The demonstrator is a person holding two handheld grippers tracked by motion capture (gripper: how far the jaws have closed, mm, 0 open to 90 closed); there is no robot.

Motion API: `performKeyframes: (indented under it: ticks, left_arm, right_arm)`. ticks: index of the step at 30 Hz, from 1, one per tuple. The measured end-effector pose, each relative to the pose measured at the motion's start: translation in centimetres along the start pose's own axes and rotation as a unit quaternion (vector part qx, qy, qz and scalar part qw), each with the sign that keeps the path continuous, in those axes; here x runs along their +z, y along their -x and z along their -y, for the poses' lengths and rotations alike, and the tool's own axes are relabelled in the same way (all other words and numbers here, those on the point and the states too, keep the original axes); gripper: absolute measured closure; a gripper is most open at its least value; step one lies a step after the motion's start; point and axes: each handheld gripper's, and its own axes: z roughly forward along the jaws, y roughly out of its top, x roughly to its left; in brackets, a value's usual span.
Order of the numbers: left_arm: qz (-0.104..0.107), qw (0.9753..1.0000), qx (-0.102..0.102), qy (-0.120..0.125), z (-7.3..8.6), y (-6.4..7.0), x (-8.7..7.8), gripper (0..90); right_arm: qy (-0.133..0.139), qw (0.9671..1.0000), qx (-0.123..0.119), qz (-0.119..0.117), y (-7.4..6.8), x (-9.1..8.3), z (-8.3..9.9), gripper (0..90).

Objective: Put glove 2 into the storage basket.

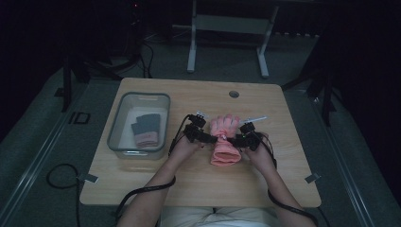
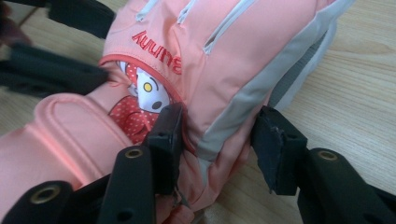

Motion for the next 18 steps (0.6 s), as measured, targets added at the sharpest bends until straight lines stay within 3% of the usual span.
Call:
performKeyframes:
  ticks: [6,11,13,15,18]
  left_arm:
    - [0.048,0.9988,-0.005,0.001,0.2,-0.4,1.3,52.9]
    - [0.079,0.9963,-0.033,0.011,0.7,-0.7,1.8,63.1]
    - [0.076,0.9967,-0.025,0.010,0.6,-0.5,1.7,70.5]
    - [0.057,0.9984,-0.005,0.003,0.3,0.1,1.6,77.1]
    - [0.036,0.9993,0.009,-0.002,-0.1,0.8,1.2,79.8]
  right_arm:
    - [-0.001,1.0000,-0.002,-0.007,-0.1,0.4,0.1,60.1]
    - [0.013,0.9999,-0.002,-0.010,-0.2,0.4,0.5,65.1]
    - [0.016,0.9998,-0.002,-0.012,-0.2,0.4,0.5,66.2]
    - [0.023,0.9997,-0.005,-0.013,-0.3,0.4,0.6,67.7]
    - [0.031,0.9995,-0.004,-0.009,-0.5,0.3,0.7,70.1]
